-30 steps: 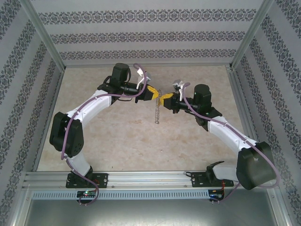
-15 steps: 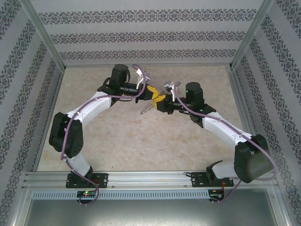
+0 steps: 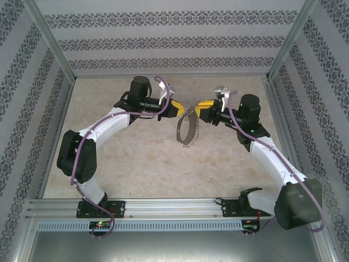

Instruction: Put the keys on the keyring

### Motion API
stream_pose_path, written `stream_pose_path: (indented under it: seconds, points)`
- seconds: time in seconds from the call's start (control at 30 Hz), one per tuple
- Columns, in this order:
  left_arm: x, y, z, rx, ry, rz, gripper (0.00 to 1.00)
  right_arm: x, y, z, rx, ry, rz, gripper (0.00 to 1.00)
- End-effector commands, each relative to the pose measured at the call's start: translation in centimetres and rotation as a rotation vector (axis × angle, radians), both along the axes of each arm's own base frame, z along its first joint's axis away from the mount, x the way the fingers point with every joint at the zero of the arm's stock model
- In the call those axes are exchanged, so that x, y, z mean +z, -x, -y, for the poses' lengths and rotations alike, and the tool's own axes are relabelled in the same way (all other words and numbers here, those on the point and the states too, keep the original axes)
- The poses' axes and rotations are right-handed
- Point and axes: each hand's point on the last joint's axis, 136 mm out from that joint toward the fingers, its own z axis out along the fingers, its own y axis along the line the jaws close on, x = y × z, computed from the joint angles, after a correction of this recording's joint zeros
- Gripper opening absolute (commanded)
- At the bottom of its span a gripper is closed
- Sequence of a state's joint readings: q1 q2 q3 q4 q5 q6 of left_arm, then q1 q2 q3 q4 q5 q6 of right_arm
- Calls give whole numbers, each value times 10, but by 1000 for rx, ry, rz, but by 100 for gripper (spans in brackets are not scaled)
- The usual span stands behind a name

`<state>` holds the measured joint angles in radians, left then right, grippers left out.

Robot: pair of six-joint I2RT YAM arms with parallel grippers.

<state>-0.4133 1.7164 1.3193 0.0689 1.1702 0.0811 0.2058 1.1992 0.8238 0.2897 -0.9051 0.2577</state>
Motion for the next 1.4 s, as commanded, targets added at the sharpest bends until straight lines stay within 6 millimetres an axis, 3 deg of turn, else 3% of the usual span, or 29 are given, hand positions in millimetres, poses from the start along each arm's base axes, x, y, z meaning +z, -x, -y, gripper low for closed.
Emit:
stream_pose_path:
  seconds: [0.0, 0.53, 0.8, 0.97, 1.1, 1.37]
  points:
    - [25, 12, 4, -43, 56, 65, 0, 8, 4, -15, 81, -19, 10, 37]
    - [23, 12, 8, -49, 58, 57, 0, -2, 1, -43, 152, -19, -11, 30]
    - [22, 13, 8, -51, 58, 57, 0, 0, -6, -38, 130, -10, -7, 2]
    - [23, 13, 8, -46, 51, 49, 0, 9, -11, -31, 131, 27, -2, 0]
    - [22, 10, 4, -19, 13, 69, 23, 7, -10, -32, 153, 159, -21, 0]
    - [26, 3, -16, 22, -46, 108, 30, 11, 1, -28, 228, 368, -44, 0]
